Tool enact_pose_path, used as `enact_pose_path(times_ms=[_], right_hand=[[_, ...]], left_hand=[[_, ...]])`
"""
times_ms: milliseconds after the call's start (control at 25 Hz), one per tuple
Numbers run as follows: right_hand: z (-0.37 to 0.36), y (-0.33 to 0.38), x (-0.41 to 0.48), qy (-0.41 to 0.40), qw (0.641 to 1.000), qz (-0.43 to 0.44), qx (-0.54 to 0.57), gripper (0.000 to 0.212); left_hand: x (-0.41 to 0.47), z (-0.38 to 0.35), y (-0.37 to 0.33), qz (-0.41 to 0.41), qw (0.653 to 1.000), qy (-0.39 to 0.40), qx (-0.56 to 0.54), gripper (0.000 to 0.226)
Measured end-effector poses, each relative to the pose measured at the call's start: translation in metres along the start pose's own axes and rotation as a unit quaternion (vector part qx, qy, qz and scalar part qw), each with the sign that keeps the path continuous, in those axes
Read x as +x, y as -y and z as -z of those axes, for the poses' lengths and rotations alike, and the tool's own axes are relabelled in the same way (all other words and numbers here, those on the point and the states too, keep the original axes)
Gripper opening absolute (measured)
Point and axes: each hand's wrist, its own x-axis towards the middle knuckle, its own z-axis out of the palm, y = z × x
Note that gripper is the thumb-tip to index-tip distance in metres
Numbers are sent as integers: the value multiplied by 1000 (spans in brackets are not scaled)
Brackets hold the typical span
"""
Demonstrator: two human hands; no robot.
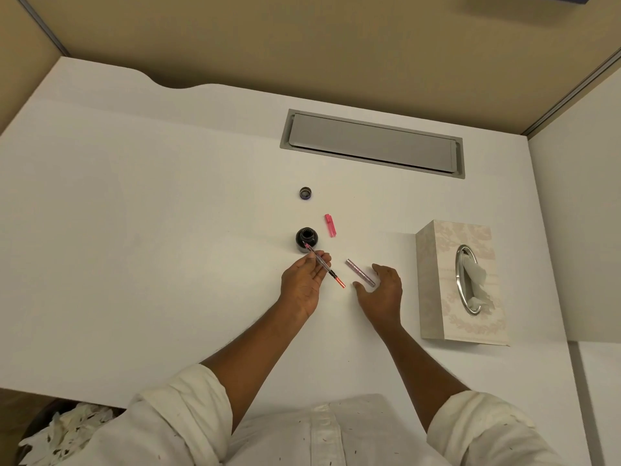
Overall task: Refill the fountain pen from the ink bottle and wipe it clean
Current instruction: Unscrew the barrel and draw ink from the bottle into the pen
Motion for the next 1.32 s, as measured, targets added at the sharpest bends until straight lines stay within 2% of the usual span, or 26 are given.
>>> enact_pose_path(times_ms=[120, 200, 240, 320, 440, 560, 720, 920, 1320], right_hand=[[6, 9, -2, -55, 998, 35, -6, 48], [13, 24, -4, -123, 990, 59, 29, 32], [16, 35, -5, -130, 988, 57, 63, 24], [21, 58, -9, -78, 988, 29, 130, 18], [28, 83, -12, 32, 989, -29, 145, 25], [32, 95, -11, 96, 969, -89, 210, 20], [34, 103, -10, 76, 944, -126, 297, 5], [37, 110, -4, 70, 926, -162, 332, 8], [31, 115, -7, 80, 908, -192, 363, 12]], left_hand=[[0, -1, -2, -5, 1000, 3, -5, 19], [0, -4, -5, -8, 1000, 10, -15, 19], [1, -6, -7, -10, 1000, 12, -22, 19], [1, -13, -11, -9, 999, 14, -39, 18], [-3, -26, -13, -6, 998, 22, -63, 19], [-8, -35, -15, 1, 996, 26, -87, 19], [-12, -36, -16, 10, 994, 41, -105, 18], [-13, -33, -16, 12, 993, 79, -90, 21], [-4, -28, -18, -2, 994, 71, -87, 23]])
